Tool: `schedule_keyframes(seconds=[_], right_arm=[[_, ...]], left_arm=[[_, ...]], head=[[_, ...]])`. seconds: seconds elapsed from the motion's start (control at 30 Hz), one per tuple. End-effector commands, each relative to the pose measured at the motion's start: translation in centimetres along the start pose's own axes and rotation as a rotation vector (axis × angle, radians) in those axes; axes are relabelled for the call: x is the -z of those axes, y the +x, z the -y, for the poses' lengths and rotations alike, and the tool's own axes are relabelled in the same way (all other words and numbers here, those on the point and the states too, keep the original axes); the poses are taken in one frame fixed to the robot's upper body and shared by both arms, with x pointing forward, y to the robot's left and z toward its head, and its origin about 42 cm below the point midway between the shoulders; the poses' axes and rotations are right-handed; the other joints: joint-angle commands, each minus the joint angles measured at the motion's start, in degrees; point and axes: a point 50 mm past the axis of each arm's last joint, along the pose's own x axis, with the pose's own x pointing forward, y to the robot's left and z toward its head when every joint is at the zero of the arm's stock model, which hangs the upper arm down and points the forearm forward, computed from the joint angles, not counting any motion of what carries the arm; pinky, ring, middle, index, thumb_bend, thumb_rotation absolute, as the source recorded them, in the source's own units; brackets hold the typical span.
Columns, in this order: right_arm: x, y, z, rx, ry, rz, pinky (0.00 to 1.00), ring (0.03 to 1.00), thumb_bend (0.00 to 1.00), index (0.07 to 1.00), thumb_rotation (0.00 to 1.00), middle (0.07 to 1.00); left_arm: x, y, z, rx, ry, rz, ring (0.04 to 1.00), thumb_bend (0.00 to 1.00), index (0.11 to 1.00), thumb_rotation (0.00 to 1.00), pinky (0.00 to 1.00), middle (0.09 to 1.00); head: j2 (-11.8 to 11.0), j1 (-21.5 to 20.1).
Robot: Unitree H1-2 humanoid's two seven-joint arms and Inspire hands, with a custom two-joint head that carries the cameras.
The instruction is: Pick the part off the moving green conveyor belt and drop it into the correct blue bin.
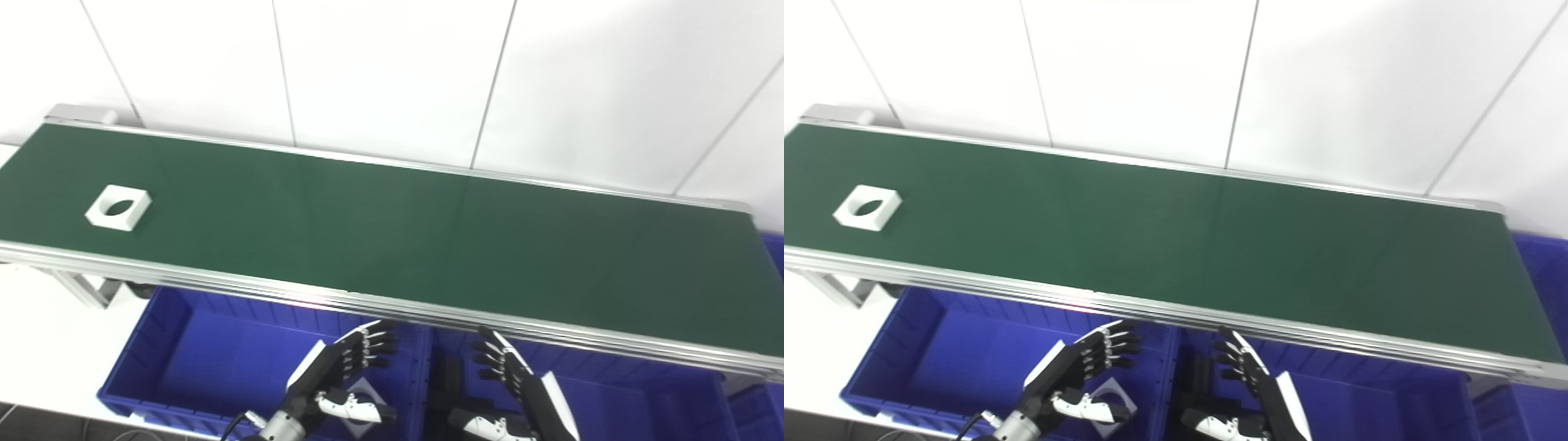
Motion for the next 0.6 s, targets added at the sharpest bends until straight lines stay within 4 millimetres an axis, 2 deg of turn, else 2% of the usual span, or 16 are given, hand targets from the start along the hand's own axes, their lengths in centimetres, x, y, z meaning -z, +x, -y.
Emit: schedule_keyframes(seconds=[0.0,0.17,0.57], right_arm=[[-1.21,0.36,0.4,0.011,-0.005,0.099,0.74,0.809,0.67,0.908,0.29,0.841],[-1.12,0.28,0.57,0.01,-0.01,0.093,0.73,0.805,0.67,0.911,0.29,0.839],[-0.32,0.7,0.53,0.013,-0.006,0.11,0.72,0.792,0.67,0.899,0.28,0.828]], left_arm=[[-0.81,0.85,0.13,0.006,0.024,0.066,0.799,1.0,0.851,0.17,0.73,0.819],[-0.61,0.96,0.25,0.003,0.03,0.067,0.784,1.0,0.838,0.16,0.7,0.81],[0.05,1.29,0.08,0.007,0.019,0.063,0.785,1.0,0.828,0.17,0.71,0.809]], head=[[0.0,0.1],[-1.4,1.7],[-4.5,3.7]])
